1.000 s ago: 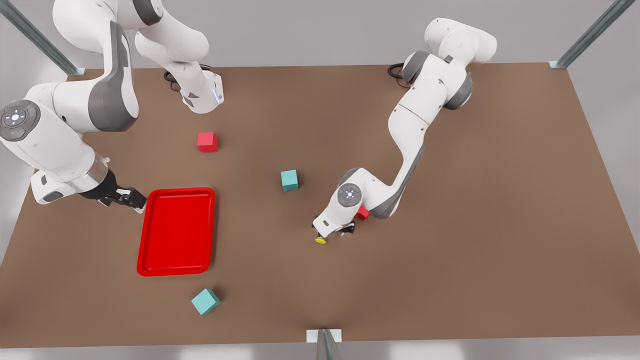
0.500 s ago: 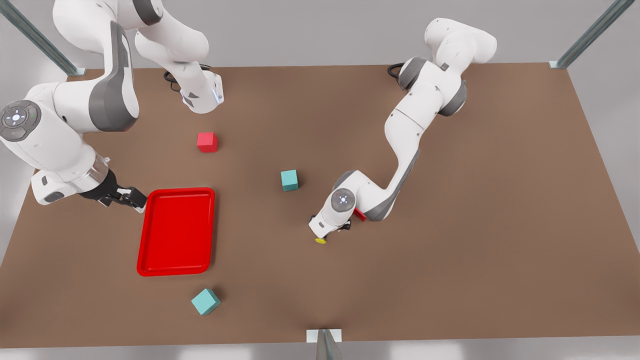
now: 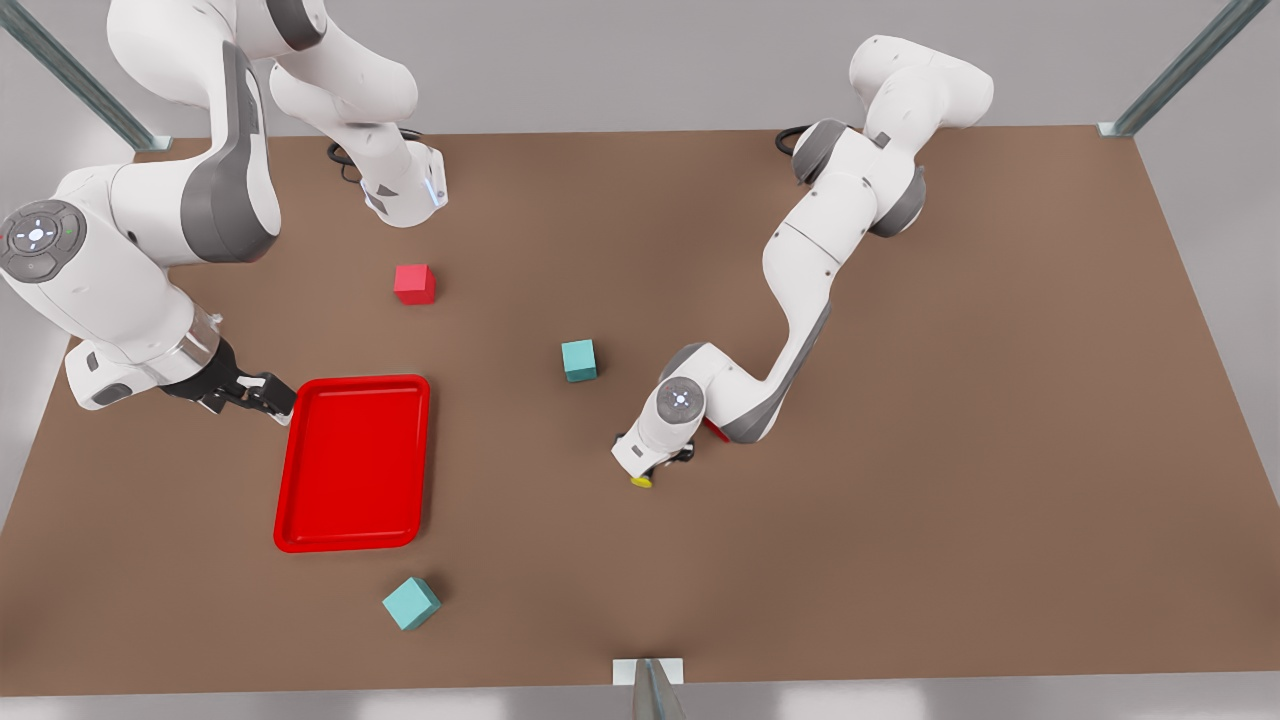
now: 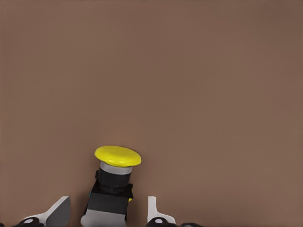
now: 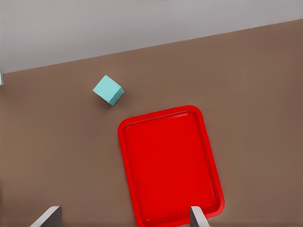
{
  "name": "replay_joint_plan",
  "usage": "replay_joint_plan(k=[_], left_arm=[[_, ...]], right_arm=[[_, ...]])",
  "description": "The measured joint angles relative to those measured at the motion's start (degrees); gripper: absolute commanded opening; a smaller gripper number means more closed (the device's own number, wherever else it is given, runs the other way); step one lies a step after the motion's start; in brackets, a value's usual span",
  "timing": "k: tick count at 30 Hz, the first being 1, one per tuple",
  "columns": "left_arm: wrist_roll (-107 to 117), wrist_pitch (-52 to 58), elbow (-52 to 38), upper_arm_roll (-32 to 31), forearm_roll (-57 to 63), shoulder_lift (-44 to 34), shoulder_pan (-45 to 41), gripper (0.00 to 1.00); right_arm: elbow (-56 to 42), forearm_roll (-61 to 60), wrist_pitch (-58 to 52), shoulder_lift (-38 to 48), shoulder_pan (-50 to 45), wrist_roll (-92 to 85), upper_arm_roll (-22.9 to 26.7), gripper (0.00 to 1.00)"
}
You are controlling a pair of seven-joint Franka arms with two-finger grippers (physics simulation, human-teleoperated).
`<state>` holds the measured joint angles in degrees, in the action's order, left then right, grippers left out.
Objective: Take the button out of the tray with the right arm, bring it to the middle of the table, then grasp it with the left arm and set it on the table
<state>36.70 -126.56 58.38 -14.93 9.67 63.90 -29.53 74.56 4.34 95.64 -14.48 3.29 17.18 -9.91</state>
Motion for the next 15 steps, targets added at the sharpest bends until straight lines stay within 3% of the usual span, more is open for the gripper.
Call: replay_joint_plan(k=[12,13,15], left_arm=[[0.44,-1.21,0.01,0.00,0.07,0.74,0.00,0.77],[0.47,-1.31,0.01,0.00,0.09,0.77,0.00,0.69],[0.51,-1.48,-0.01,0.00,0.09,0.77,0.00,0.64]], right_arm=[[0.00,0.08,0.00,0.00,-0.21,-0.14,0.00,1.00],[0.00,0.08,0.00,0.00,-0.21,-0.15,0.00,1.00],[0.00,0.09,0.00,0.00,-0.20,-0.17,-0.05,1.00]])
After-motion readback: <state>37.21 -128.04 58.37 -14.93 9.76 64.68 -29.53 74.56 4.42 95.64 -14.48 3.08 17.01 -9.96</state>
